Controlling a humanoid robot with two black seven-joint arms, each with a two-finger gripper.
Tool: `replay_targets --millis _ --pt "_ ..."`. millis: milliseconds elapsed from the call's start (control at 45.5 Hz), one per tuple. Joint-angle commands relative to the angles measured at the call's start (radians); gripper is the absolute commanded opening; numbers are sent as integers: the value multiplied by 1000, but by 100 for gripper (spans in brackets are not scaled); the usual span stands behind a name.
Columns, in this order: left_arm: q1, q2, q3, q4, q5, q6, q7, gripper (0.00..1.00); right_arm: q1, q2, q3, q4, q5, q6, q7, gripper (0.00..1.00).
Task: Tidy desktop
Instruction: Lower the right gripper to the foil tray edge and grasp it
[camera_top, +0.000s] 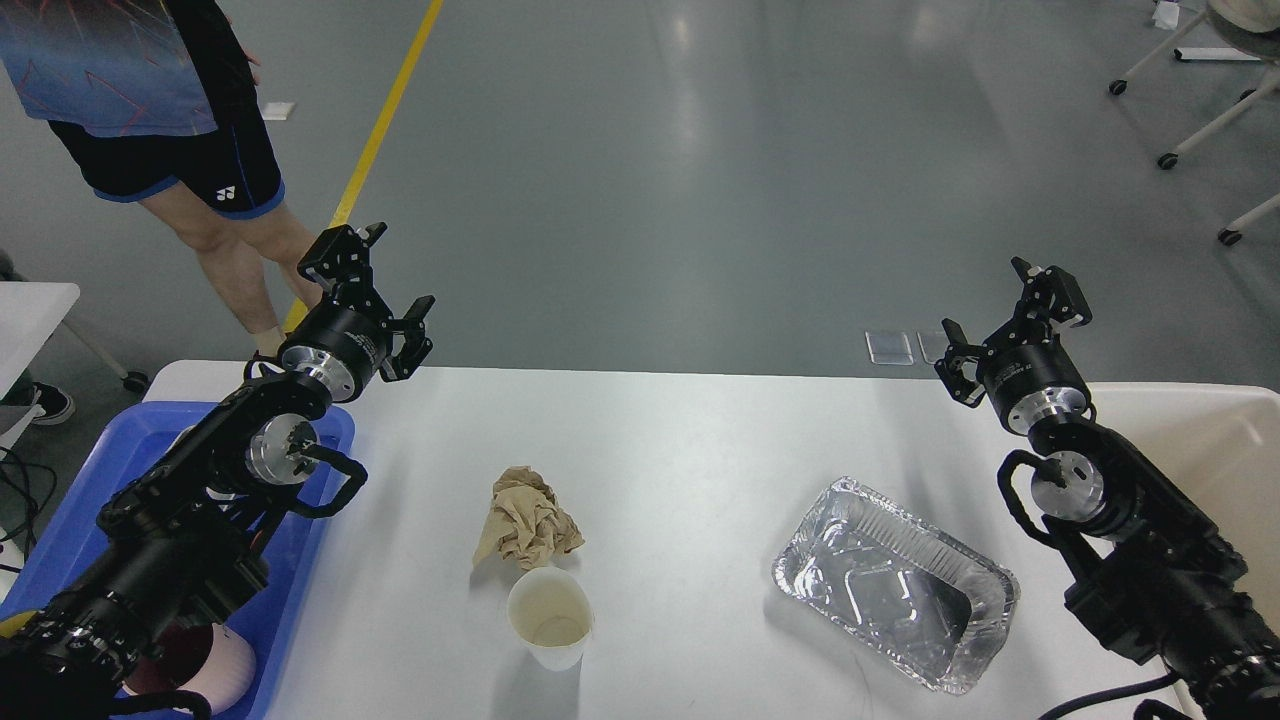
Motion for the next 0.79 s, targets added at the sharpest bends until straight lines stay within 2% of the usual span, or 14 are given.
replay_targets --millis 0,110,176,263,351,417,527,615,768 --pt "2 -1 1 2 -4 -10 4 96 1 -40 -60 16 -2 5 -5 100" --pt "3 2 0 2 -19 -27 3 96 16 -158 -263 89 -3 13 -17 100" --pt "18 7 -2 2 -36 -33 0 96 44 -253 -412 148 0 13 -41 100" --pt "35 7 -3 -1 -67 -39 -2 96 90 -382 -575 232 9 13 -98 100" --pt "49 11 -5 -4 -91 -70 -3 96 102 -525 -696 350 12 24 -181 100" --pt "66 13 -17 -12 -102 -104 -3 96 107 -626 -771 448 11 46 -215 100" --pt "86 10 -46 -12 -103 -148 -3 96 107 -785 -894 631 5 89 -218 100" --pt "87 10 -48 -12 -103 -148 -3 96 107 -942 -972 779 -2 112 -216 100" --pt "87 13 -46 -12 -103 -148 -3 96 96 -1160 -991 935 -48 178 -218 100"
